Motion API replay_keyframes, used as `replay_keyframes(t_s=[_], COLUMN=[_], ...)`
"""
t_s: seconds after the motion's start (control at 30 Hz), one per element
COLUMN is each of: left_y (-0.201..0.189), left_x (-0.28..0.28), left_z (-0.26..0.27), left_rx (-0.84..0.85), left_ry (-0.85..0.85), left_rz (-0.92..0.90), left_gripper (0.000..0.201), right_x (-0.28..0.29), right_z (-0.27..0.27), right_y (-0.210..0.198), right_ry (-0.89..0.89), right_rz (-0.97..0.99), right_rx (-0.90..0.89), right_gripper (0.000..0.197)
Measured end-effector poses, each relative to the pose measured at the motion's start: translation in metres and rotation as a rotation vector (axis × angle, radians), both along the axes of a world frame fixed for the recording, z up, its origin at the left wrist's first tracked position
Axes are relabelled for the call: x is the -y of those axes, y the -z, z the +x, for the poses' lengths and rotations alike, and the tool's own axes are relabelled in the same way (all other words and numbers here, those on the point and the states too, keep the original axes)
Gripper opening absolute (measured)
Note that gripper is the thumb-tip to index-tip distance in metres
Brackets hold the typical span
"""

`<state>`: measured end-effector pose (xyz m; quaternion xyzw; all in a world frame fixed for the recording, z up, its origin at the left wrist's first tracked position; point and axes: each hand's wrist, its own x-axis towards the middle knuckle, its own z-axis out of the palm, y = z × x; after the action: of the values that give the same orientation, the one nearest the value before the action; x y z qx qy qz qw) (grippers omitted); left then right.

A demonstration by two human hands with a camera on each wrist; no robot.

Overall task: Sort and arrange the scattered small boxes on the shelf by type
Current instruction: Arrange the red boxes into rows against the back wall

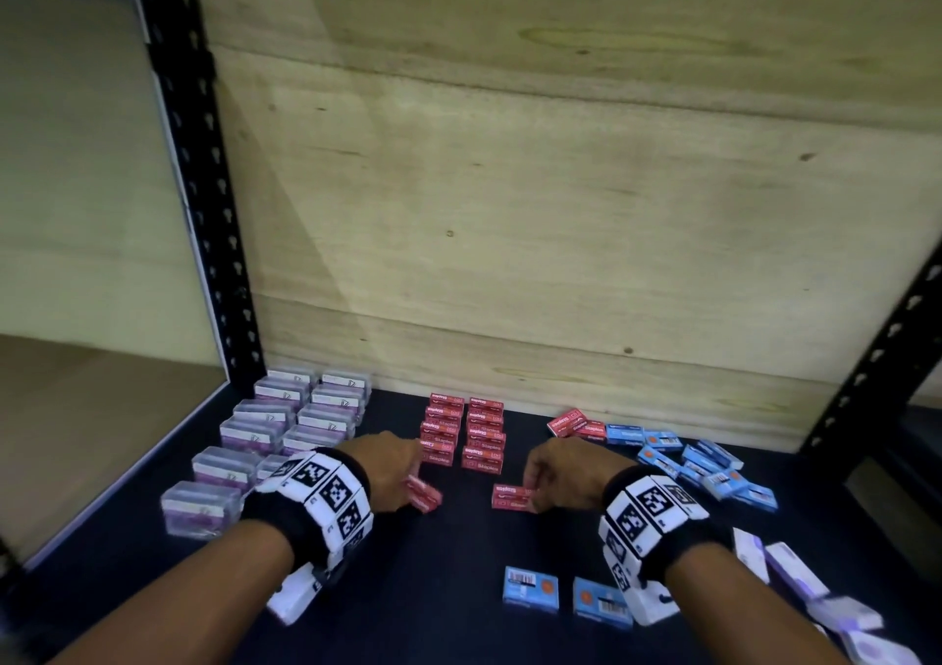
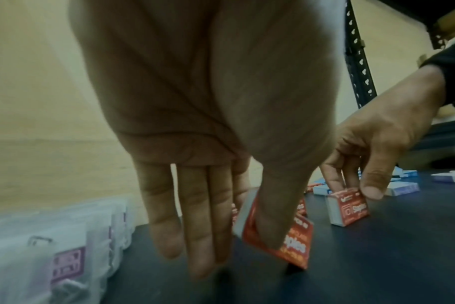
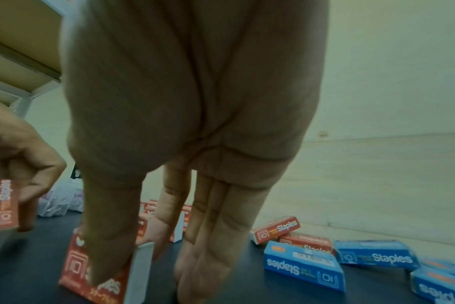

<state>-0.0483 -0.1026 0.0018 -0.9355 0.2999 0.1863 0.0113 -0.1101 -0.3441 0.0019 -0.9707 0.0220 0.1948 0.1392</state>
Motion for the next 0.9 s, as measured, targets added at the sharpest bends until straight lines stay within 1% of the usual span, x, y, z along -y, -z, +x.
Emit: replay_keyframes(t_s=[0.07, 0.13, 0.27, 0.43, 0.57, 0.63, 0.77, 0.9], left_y=[-0.002, -0.001, 0.002, 0.005, 0.002, 0.003, 0.006, 0.003], left_x=[0.0, 0.001, 0.003, 0.011, 0.011, 0.008, 0.005, 0.009], left_z=[0.001, 0.002, 0.005, 0.007, 0.01, 0.011, 0.013, 0.012], left_rx=[0.027, 0.041, 0.054, 0.056, 0.029, 0.011, 0.019, 0.025], left_ry=[-0.004, -0.002, -0.026, -0.019, -0.018, -0.016, -0.038, -0.047], left_rz=[0.113, 0.16, 0.097, 0.057, 0.041, 0.031, 0.003, -0.006], left_gripper=[0.021, 0.022, 0.018, 0.017, 0.025, 0.022, 0.017, 0.018], right_x=[0.0, 0.0, -0.002, -0.017, -0.028, -0.027, -0.023, -0.028], right_z=[0.0, 0.0, 0.0, 0.005, 0.008, 0.007, 0.006, 0.008], right_y=[-0.001, -0.001, 0.0, 0.004, 0.007, 0.007, 0.005, 0.003], right_ry=[0.0, 0.001, -0.011, -0.074, -0.082, -0.077, -0.072, -0.074], right_rz=[-0.006, -0.006, -0.023, -0.106, -0.157, -0.148, -0.111, -0.099], right_rx=[-0.005, -0.003, 0.042, 0.11, 0.092, 0.089, 0.074, 0.079], right_gripper=[0.027, 0.024, 0.02, 0.012, 0.027, 0.027, 0.014, 0.015])
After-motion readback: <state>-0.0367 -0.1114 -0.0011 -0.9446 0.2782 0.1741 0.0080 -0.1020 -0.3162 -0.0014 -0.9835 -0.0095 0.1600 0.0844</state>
